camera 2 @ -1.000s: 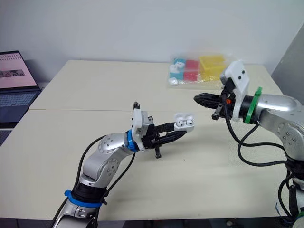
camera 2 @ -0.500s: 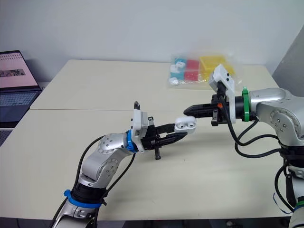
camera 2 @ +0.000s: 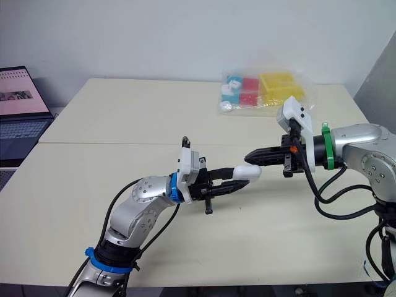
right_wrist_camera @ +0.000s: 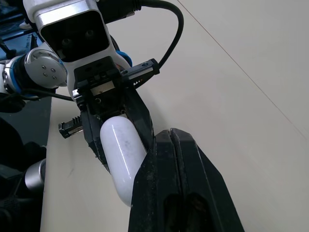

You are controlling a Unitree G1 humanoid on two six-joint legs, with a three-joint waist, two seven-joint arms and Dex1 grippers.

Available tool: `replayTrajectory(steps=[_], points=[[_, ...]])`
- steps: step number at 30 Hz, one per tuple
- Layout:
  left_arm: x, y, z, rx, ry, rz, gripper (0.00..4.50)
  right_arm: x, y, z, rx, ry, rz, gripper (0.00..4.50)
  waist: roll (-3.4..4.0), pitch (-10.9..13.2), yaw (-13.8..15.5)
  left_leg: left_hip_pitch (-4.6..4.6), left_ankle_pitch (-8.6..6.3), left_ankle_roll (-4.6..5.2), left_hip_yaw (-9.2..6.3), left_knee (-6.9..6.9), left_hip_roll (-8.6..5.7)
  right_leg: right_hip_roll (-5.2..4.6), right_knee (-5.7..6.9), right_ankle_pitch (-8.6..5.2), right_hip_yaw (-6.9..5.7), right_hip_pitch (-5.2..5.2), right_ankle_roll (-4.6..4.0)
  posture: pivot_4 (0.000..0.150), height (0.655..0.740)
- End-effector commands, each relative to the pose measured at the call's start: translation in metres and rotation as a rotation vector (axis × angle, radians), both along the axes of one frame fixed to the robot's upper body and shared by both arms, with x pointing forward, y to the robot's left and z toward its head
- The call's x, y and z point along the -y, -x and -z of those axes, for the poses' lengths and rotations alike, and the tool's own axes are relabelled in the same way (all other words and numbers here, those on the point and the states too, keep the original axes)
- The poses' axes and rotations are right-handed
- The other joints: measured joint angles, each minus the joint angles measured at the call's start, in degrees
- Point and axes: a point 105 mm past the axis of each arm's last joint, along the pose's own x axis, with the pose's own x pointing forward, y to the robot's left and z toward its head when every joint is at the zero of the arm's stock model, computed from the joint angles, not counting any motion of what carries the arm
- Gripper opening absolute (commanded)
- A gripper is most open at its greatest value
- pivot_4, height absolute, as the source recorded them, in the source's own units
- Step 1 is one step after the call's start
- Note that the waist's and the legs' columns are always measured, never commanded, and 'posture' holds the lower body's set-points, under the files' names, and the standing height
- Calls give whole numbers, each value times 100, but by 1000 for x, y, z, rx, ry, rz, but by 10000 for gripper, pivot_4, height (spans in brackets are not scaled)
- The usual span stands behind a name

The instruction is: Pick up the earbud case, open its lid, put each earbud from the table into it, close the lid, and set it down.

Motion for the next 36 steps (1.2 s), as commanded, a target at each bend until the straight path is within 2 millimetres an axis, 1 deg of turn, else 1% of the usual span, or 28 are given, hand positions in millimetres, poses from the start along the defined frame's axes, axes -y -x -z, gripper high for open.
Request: replayTrajectory(steps=[1, 3, 5, 7, 10, 11, 12, 15, 19, 22, 24, 25, 28, 29, 30, 31, 32, 33, 34, 35, 36], points=[[-7, -10, 3, -131, 10, -66, 7927, 6, -8, -1, 145, 28, 63, 0, 0, 0, 1, 0, 0, 0, -1, 0, 0, 0, 0, 0, -1, 1, 0, 1500, 7364], [-9, -14, 21, -268, -43, -86, 7927, 17, -13, 6, 233, 69, 121, 0, 0, 0, 1, -1, 0, 0, -1, 1, 0, -1, 1, 0, -1, 1, 1, 1500, 7364], [-11, -20, 34, -403, -59, -118, 7926, 29, -15, 19, 306, 136, 167, 0, 0, 0, 6, -1, 0, 0, -2, 1, -1, -1, 0, -1, -1, 0, 2, 1500, 7364], [-10, -29, 44, -511, -44, -154, 7926, 37, -11, 31, 353, 165, 190, 0, -1, 0, 6, -3, 0, 0, -2, 1, -1, -1, 0, -3, -3, -1, 5, 1500, 7364], [-10, -40, 52, -614, -43, -185, 7926, 42, -1, 43, 368, 170, 198, 0, -2, 1, 16, -4, 0, -1, -3, 3, -4, -4, -1, -3, -4, 1, 7, 1500, 7364], [-10, -45, 55, -661, -49, -195, 7926, 39, 6, 47, 374, 165, 183, 0, -2, 1, 14, -4, 0, -1, -2, 5, -5, -5, 1, -4, -3, 0, 7, 1500, 7364], [-10, -49, 63, -731, -81, -203, 7926, 35, 16, 54, 365, 162, 166, 0, -2, 1, 15, -3, 0, -1, -4, 5, -6, -5, 3, -3, -3, 1, 7, 1500, 7364], [-13, -59, 77, -870, -135, -232, 7926, 22, 38, 65, 340, 144, 118, 0, -3, 1, 10, 0, 1, -1, -5, 7, -6, 0, 7, -3, -13, 5, 7, 1500, 7364], [-21, -60, 87, -993, -183, -239, 7926, 14, 45, 72, 332, 132, 113, 0, -3, 1, -76, 19, 1, -2, -2, 6, -5, 6, 24, -3, -6, 5, 7, 1500, 7364], [-27, -59, 90, -1031, -211, -240, 7926, 11, 46, 73, 328, 130, 108, 0, -3, 1, -82, 24, 1, -3, -5, 8, -5, 5, 31, -3, -8, 7, 7, 1500, 7364], [-34, -58, 93, -1027, -241, -261, 15241, 10, 47, 74, 326, 132, 101, 0, -3, 1, -94, 26, 1, -3, -6, 8, -4, 5, 32, -3, -5, 8, 7, 1500, 7364], [-37, -58, 93, -1020, -254, -268, 17583, 10, 47, 74, 326, 133, 98, 0, -3, 1, -109, 27, 1, -3, -6, 7, -4, 6, 32, -3, -3, 8, 7, 1500, 7364], [-59, -54, 94, -972, -315, -301, 26651, 8, 47, 72, 305, 137, 90, 0, -3, 1, -164, 28, 1, -3, -7, 4, 0, 8, 32, -4, 4, 7, 6, 1500, 7364], [-69, -51, 95, -929, -351, -309, 30121, 10, 46, 73, 263, 142, 104, 0, -3, 1, -176, 31, 2, -4, -6, 2, 0, 9, 33, -3, 6, 7, 6, 1500, 7364], [-75, -48, 95, -900, -377, -309, 33385, 11, 46, 74, 233, 146, 115, 0, -2, 0, -185, 37, 2, -4, -4, 0, 1, 10, 35, -4, 8, 7, 6, 1500, 7364], [-84, -43, 97, -807, -443, -310, 35989, 9, 48, 73, 219, 135, 100, 0, -2, 0, -188, 43, 2, -5, -1, -4, 3, 10, 37, -4, 13, 8, 5, 1500, 7364], [-90, -39, 99, -745, -491, -300, 39149, 8, 49, 71, 212, 126, 88, 0, -2, 0, -196, 48, 2, -6, -1, -5, 3, 10, 39, -4, 16, 10, 4, 1500, 7364], [-96, -35, 99, -718, -513, -290, 42209, 7, 49, 69, 225, 126, 82, 0, -2, 0, -191, 51, 5, -10, 0, -7, 7, 11, 40, -4, 22, 9, 0, 1500, 7364], [-107, -31, 98, -650, -550, -283, 44771, 8, 47, 68, 233, 131, 79, 0, -1, -1, -181, 59, 5, -11, -3, -10, 7, 11, 40, -6, 23, 16, -3, 1500, 7364], [-122, -28, 93, -553, -588, -288, 44771, 10, 45, 67, 244, 142, 82, 0, -1, -1, -190, 65, 5, -11, -5, -10, 7, 10, 41, -6, 20, 21, -4, 1500, 7364], [-132, -24, 90, -480, -624, -284, 44771, 11, 43, 66, 250, 150, 83, 0, -2, 0, -200, 66, 5, -11, -2, -11, 9, 10, 41, -6, 21, 19, -8, 1500, 7364]])
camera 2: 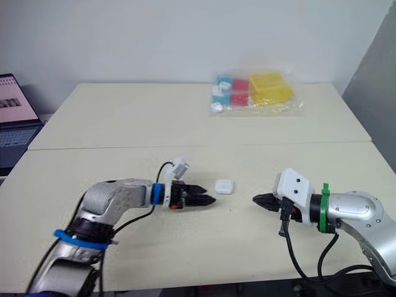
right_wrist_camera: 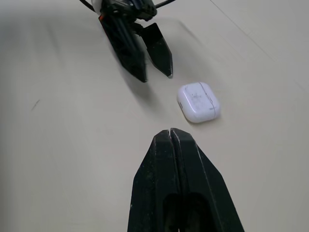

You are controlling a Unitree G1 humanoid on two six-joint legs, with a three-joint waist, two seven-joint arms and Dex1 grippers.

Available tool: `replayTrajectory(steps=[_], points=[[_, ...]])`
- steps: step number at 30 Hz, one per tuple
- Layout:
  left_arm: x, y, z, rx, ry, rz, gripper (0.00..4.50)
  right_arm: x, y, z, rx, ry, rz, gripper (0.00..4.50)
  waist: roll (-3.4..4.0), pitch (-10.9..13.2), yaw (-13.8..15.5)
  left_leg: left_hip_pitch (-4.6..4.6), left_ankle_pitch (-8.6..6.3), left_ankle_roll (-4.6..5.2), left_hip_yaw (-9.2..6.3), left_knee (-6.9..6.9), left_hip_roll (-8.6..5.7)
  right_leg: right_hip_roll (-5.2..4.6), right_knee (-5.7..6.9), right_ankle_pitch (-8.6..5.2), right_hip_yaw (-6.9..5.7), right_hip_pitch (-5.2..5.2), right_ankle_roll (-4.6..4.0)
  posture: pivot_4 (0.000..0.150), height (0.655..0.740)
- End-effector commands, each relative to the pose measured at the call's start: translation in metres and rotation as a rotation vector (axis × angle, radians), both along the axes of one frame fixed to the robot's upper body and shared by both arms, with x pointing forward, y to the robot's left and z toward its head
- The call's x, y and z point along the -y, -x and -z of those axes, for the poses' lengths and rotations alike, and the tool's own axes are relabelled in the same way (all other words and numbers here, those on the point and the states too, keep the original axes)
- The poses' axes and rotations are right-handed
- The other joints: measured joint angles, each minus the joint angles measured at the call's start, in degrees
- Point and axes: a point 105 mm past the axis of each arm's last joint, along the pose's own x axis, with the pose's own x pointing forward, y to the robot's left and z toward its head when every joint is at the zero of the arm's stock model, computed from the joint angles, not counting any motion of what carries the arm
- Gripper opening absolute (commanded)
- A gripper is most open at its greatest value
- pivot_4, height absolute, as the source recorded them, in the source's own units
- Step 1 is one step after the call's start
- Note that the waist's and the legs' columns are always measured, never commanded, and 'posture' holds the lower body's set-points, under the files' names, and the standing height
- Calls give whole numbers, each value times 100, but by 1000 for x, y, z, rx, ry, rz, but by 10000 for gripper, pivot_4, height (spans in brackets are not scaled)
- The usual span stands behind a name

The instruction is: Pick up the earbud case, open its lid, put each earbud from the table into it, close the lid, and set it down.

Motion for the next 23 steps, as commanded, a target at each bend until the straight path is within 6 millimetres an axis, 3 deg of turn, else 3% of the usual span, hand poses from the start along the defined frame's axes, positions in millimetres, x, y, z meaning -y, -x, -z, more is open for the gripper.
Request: replayTrajectory(steps=[1, 4, 8, 11, 14, 18, 23], points=[[-38, 11, -7, 214, -134, 88, 44931, 2, -2, -13, 63, 26, -29, 1709, 0, 0, -11, 4, -1, 0, 7, -2, 5, -4, -1, 3, 10, -1, -6, 1500, 7364], [-40, 19, -28, 365, -76, 133, 45000, 4, -2, -16, 64, 39, -55, 8937, 0, 1, 43, 1, -1, 0, 8, -4, 6, -18, -1, -3, 2, -6, -18, 1500, 7364], [-39, 49, -54, 450, 32, 226, 45000, 17, -6, -19, 78, 98, -60, 23288, -2, 2, 131, -48, 0, 0, 4, 6, 7, -34, -12, -6, -21, -24, -12, 1500, 7364], [-43, 49, -58, 465, 27, 186, 45000, 22, -6, -19, 75, 121, -64, 34539, -2, 2, 194, -55, -1, 1, 6, 5, -5, -60, -15, -18, -22, -22, 11, 1500, 7364], [-47, 44, -57, 581, -105, 165, 45000, 33, -11, -22, 116, 174, -70, 44822, -2, 2, 203, -59, -2, 2, 6, 6, -15, -68, -24, -17, -23, -20, 26, 1500, 7364], [-39, 47, -58, 629, -111, 219, 45000, 42, -11, -17, 113, 211, -87, 44822, -4, 2, 208, -60, -2, 3, 8, 6, -14, -69, -31, -14, -24, -17, 31, 1500, 7364], [-42, 35, -58, 654, -108, 197, 45000, 44, -14, -14, 123, 212, -84, 44822, -4, 2, 203, -56, -2, 3, 9, 8, -14, -64, -22, -14, -26, -16, 31, 1500, 7364]])
